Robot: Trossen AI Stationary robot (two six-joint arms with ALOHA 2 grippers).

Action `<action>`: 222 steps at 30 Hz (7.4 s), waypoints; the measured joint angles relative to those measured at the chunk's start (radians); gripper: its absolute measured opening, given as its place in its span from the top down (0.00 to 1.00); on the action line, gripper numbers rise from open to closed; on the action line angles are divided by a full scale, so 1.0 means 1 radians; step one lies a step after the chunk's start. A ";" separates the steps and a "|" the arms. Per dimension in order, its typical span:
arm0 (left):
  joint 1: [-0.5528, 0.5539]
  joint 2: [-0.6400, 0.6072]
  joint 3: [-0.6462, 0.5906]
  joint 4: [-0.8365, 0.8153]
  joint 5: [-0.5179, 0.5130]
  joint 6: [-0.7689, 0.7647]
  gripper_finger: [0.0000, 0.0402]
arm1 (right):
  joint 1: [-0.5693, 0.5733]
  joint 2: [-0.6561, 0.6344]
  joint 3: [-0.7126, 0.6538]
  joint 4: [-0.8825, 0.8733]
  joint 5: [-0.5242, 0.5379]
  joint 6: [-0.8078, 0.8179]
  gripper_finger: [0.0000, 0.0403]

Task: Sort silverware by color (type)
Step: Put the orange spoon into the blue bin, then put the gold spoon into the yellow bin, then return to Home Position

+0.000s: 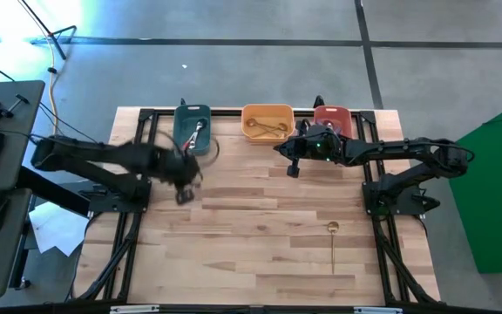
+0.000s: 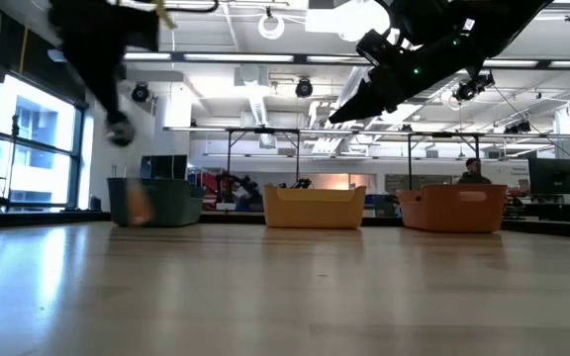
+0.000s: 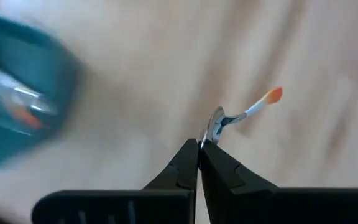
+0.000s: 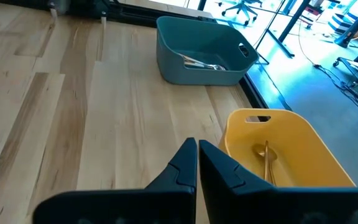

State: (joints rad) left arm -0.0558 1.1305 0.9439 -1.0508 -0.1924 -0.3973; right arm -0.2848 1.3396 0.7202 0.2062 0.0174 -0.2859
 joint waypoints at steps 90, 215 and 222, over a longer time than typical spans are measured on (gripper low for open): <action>1.001 0.603 0.551 0.012 0.140 0.991 0.99 | 0.007 -0.022 0.001 -0.153 0.156 0.110 1.00; 0.362 -0.037 -0.616 1.572 0.367 0.553 0.99 | -0.243 0.850 1.351 -1.127 0.000 -0.159 0.91; 0.366 -0.037 -0.686 1.703 0.391 0.539 0.99 | -0.208 0.732 1.109 -0.807 -0.064 -0.157 0.98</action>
State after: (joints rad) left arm 0.3099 1.0935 0.2582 0.6525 0.1982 0.1417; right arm -0.4927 2.0717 1.8291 -0.6011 -0.0463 -0.4430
